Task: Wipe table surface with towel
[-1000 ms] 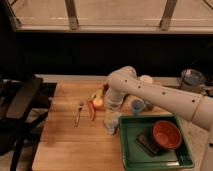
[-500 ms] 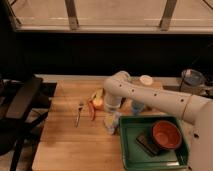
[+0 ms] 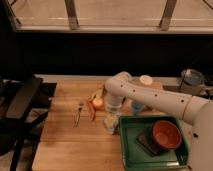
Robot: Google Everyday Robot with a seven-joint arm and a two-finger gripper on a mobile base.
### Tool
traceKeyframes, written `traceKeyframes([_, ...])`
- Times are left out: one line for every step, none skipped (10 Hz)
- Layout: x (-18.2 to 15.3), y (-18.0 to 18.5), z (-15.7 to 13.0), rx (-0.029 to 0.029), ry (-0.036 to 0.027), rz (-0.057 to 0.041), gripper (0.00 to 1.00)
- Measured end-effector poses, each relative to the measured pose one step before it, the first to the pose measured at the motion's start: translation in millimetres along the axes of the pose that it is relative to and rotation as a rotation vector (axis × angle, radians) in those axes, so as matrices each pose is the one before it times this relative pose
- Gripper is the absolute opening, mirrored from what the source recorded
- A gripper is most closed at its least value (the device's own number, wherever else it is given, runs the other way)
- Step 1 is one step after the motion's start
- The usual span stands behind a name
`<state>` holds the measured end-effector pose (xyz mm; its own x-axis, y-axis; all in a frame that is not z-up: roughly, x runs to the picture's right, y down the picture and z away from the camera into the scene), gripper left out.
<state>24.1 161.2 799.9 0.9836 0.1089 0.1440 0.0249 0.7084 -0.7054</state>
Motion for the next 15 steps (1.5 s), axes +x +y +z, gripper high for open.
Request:
traceKeyframes([2.41,-5.34,3.49,0.01202,0.02412,0.01601,0.65])
traceKeyframes([2.27,-3.60,6.90,0.00129,0.01873,0.00981,0.65])
traceKeyframes([3.00,-4.97,8.44,0.00020,0.01794,0.01249,0.65])
traceKeyframes([5.14,-3.50,5.30,-0.00347,0.01577,0.01337,0.65])
traceKeyframes([6.76,-3.22,6.84,-0.00701,0.01620,0.01642,0.65])
traceKeyframes([4.95,-2.33,6.39,-0.00877,0.00899,0.01456,0.65])
traceKeyframes([4.32,-1.62,8.23,-0.01338,0.00412,0.01419,0.65])
traceKeyframes([3.14,-0.03,8.40,-0.01473,-0.00245,0.01030,0.62])
traceKeyframes([1.26,1.66,3.53,-0.01028,-0.01001,0.00105,0.54])
traceKeyframes([0.70,2.34,1.60,-0.00629,-0.01518,-0.00105,0.43])
traceKeyframes([-0.62,0.65,-0.04,-0.00157,-0.00154,-0.00169,0.32])
traceKeyframes([-0.18,0.17,-1.15,-0.00005,-0.00064,-0.00052,0.22])
traceKeyframes([0.93,1.84,1.10,-0.00569,0.00399,-0.00109,0.13])
traceKeyframes([-1.17,-0.36,-0.22,0.00108,-0.00034,-0.00177,0.04])
traceKeyframes([-1.82,1.55,-0.60,-0.00136,-0.00396,-0.00541,0.00])
